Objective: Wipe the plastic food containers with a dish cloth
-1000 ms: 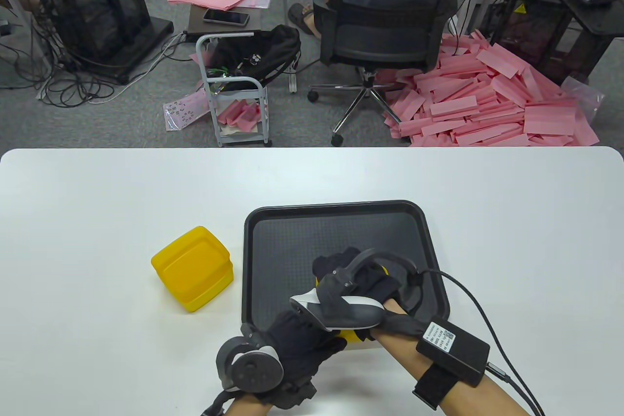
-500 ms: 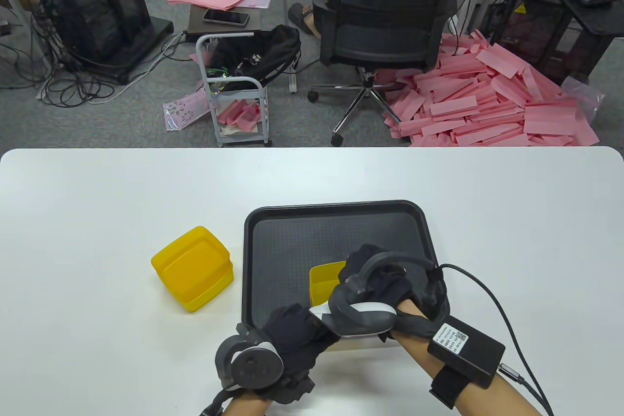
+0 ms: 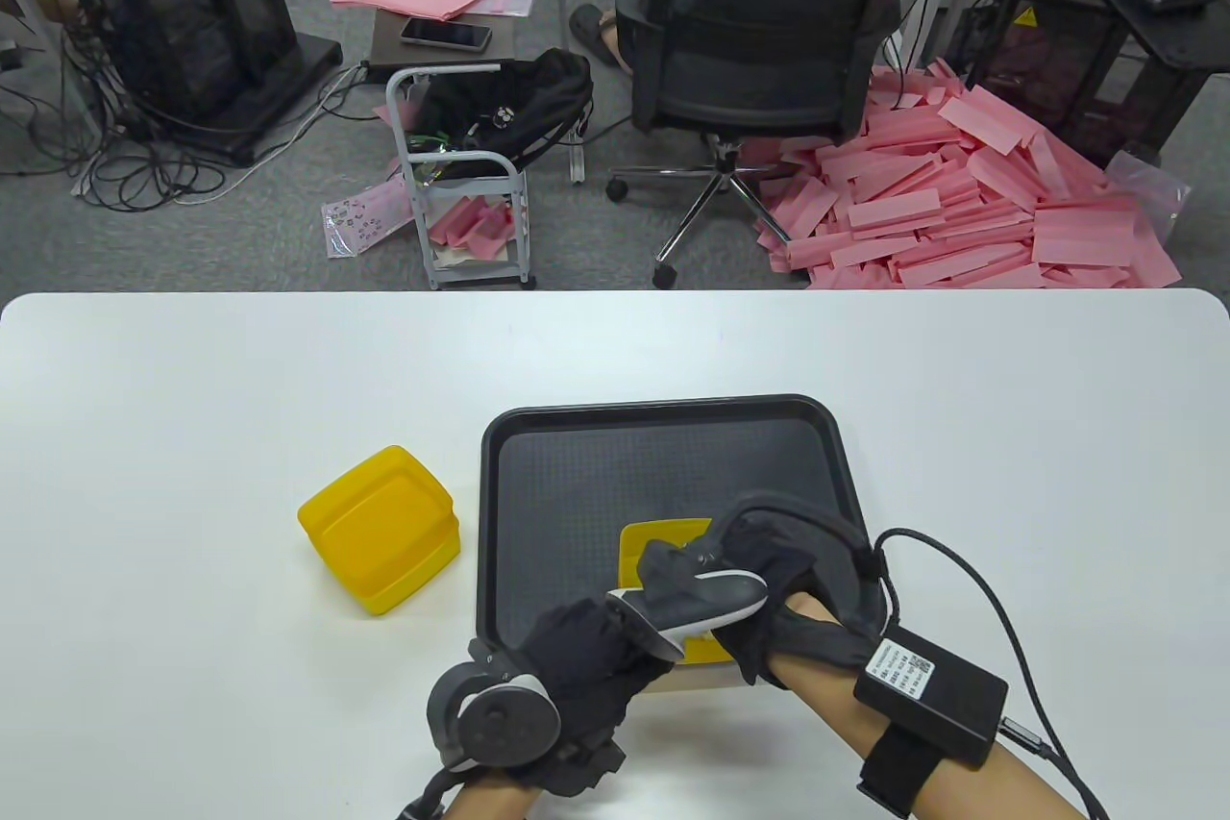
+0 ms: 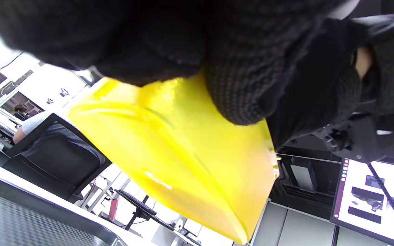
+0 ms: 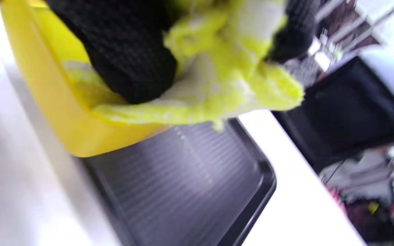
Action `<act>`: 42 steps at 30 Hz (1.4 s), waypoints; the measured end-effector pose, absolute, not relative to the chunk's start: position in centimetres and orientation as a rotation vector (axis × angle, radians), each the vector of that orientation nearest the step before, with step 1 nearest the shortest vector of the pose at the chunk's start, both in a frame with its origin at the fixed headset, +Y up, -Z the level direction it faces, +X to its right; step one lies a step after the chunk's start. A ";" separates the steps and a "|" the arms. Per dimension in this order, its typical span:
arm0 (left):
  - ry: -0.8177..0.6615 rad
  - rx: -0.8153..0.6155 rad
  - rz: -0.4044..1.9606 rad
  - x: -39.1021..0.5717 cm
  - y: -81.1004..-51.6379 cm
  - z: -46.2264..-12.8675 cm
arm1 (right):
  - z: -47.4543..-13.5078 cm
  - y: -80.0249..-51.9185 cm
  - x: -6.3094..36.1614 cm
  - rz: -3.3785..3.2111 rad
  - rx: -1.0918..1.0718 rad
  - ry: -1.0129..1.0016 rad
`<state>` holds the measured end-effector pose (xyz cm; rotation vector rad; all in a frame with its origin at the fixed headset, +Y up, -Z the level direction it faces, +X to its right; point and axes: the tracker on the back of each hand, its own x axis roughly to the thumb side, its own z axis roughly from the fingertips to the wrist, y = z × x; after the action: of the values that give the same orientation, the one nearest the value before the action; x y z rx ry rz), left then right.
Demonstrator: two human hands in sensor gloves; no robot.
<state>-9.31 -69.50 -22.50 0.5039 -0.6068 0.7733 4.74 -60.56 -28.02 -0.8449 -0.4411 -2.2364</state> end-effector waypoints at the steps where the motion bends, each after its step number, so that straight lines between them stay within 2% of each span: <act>1: -0.603 0.509 0.774 -9.3 -69.5 -22.5 | -28.2 -60.4 4.8 -2.292 -0.827 -0.515; 4: -0.602 0.506 0.787 -9.3 -69.5 -22.5 | -28.7 -60.5 4.7 -2.407 -0.773 -0.705; 11: -0.609 0.519 0.789 -9.2 -69.4 -22.3 | -30.3 -60.2 4.8 -2.655 -0.733 -1.010; 16: -0.603 0.510 0.814 -9.5 -69.5 -22.4 | -30.7 -59.9 4.7 -2.744 -0.766 -0.978; 19: -0.607 0.499 0.839 -9.6 -69.5 -22.4 | -30.8 -59.7 4.5 -2.813 -0.798 -0.877; 26: -0.630 0.504 0.784 -9.1 -69.2 -22.2 | -30.4 -59.1 3.2 -2.866 -0.845 -0.481; 32: -0.634 0.502 0.780 -9.2 -69.1 -22.3 | -29.1 -59.0 1.9 -2.760 -0.792 0.092; 34: -0.637 0.505 0.794 -9.3 -69.1 -22.2 | -28.9 -59.2 1.9 -2.669 -0.801 0.169; 39: -0.633 0.527 0.795 -9.3 -69.0 -22.1 | -28.8 -59.9 2.6 -2.501 -0.735 0.120; 42: -0.609 0.550 0.791 -9.8 -68.8 -22.1 | -29.1 -60.3 3.3 -2.448 -0.699 -0.008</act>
<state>-9.77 -68.84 -22.15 0.5502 -0.6093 0.7906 3.34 -60.30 -29.06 -0.6992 -0.0081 -2.4485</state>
